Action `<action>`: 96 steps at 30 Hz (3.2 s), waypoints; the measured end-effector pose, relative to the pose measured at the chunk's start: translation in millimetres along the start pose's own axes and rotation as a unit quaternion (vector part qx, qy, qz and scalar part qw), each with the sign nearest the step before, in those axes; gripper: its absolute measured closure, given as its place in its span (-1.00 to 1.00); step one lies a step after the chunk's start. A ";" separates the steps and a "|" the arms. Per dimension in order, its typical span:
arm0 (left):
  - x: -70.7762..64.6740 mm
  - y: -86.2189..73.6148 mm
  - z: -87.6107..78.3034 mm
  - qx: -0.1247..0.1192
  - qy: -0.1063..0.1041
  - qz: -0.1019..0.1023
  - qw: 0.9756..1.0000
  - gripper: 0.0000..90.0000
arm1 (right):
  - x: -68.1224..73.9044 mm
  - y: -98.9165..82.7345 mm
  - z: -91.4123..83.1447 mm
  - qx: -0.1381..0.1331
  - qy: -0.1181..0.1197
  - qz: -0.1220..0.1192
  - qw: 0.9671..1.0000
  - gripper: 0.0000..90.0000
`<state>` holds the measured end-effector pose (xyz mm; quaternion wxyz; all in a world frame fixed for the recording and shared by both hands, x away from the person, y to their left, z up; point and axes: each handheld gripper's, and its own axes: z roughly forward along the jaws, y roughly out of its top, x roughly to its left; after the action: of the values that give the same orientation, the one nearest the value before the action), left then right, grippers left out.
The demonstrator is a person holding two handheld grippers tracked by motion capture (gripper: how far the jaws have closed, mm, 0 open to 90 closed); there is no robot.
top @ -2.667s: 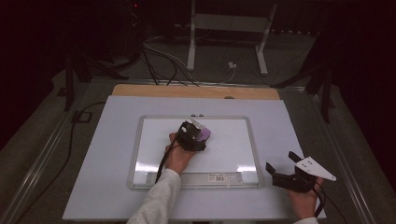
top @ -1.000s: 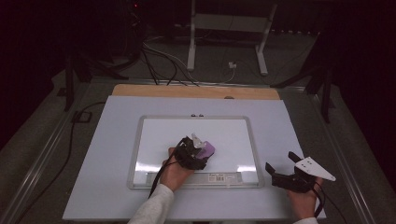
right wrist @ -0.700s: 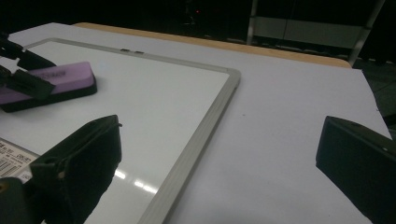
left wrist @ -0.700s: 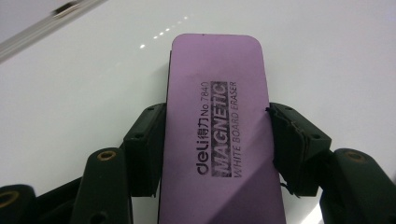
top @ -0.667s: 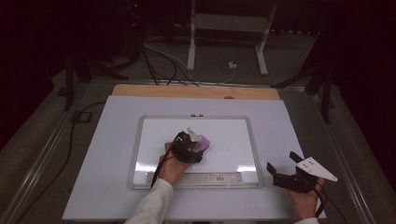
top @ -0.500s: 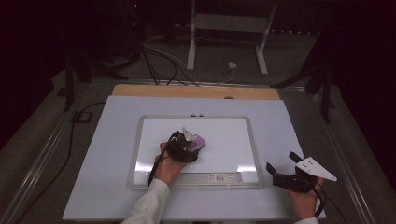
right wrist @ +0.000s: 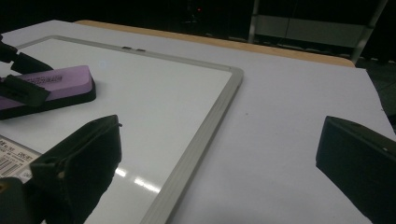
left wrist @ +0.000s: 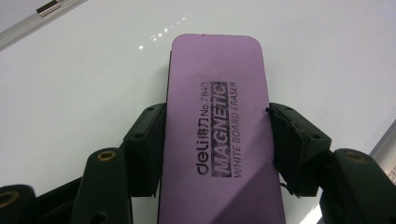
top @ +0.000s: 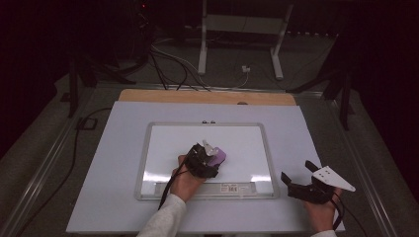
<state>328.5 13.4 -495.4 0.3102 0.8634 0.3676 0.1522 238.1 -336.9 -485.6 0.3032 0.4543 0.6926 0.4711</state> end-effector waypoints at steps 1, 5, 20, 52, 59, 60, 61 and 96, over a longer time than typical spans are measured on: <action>0.9 0.5 0.8 0.000 -0.002 -0.002 1.000 -0.07 | 0.1 0.0 0.0 0.000 0.000 0.000 1.000 -0.98; 4.3 4.2 5.3 -0.004 0.004 -0.010 1.000 -0.07 | 0.5 0.3 0.2 0.000 0.001 0.000 1.000 -0.98; 26.4 12.4 6.9 -0.019 0.033 -0.059 0.998 -0.07 | -1.4 0.4 -0.6 -0.003 0.000 0.002 1.000 -0.98; 109.9 -30.2 -15.9 -0.002 0.137 -0.159 0.978 -0.07 | 0.2 0.3 1.1 0.001 0.002 0.001 1.000 -0.98; 105.7 -28.4 -20.0 -0.014 0.141 -0.141 0.980 -0.30 | -0.3 0.4 0.2 -0.001 0.001 0.001 1.000 -0.98; 103.9 -27.6 -22.2 -0.023 0.139 -0.133 0.981 -0.35 | -0.6 0.4 0.1 0.000 0.001 0.002 1.000 -0.98; 101.8 -26.8 -24.8 -0.029 0.136 -0.122 0.983 -0.38 | -0.7 0.2 0.2 0.000 0.001 0.003 1.000 -0.98; 105.2 -37.4 -27.7 -0.017 0.136 -0.062 0.989 -0.31 | -0.6 0.2 -0.1 0.000 0.001 0.003 1.000 -0.98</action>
<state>366.6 122.0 -494.9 0.2809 0.8048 0.4567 0.2546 238.4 -337.5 -485.4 0.3017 0.4557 0.6914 0.4726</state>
